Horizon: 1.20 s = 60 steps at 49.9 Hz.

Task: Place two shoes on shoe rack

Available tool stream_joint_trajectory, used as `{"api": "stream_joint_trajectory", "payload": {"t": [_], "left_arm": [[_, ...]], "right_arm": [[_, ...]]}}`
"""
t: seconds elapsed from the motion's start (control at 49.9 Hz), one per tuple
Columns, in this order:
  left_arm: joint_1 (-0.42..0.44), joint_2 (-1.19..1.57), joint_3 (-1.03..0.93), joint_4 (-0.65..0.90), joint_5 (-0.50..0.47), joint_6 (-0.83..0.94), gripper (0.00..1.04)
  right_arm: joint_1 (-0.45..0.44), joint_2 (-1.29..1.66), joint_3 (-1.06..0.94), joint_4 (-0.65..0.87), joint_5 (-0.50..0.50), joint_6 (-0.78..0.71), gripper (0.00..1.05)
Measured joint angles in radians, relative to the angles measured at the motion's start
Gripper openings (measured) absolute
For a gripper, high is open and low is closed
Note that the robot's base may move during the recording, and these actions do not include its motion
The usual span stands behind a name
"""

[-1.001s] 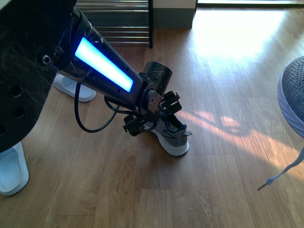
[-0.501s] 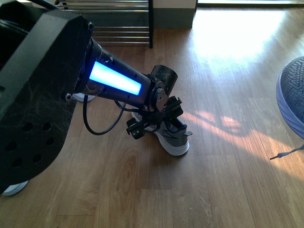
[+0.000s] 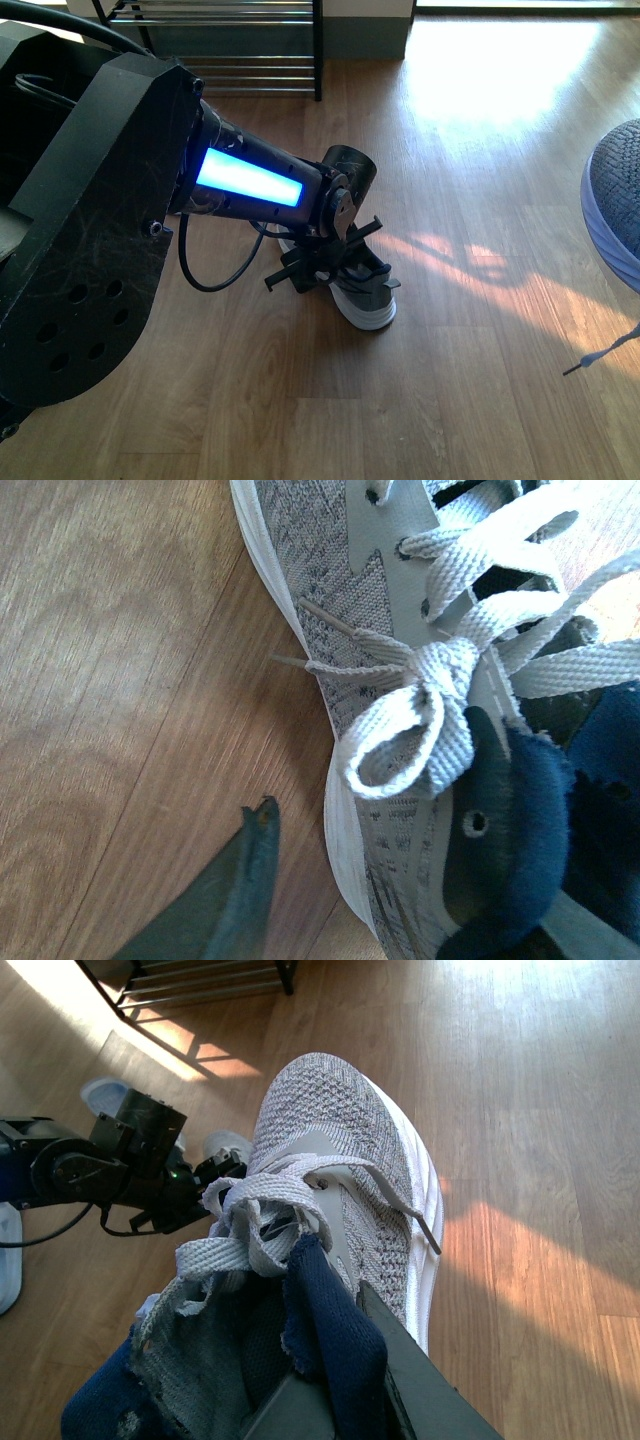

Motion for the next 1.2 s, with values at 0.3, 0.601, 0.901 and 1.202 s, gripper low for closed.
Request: {"api": "stream_joint_trajectory", "payload": {"t": [0.3,0.601,0.901,1.202], "left_arm": [[-0.004,-0.005,-0.006,-0.006,-0.008,-0.001,0.02],[0.014,-0.165,-0.333,0.241,-0.066,0.054,0.02],[0.071,-0.554,-0.886,0.637,-0.177,0.212,0.02],[0.089,-1.145,-1.46,0.872,-0.345,0.339,0.02]], "right_arm": [[0.0,0.0,0.0,0.0,0.0,0.0,0.01],[0.0,0.0,0.0,0.0,0.0,0.0,0.01],[0.0,0.0,0.0,0.0,0.0,0.0,0.01],[0.0,0.0,0.0,0.0,0.0,0.0,0.01]]}}
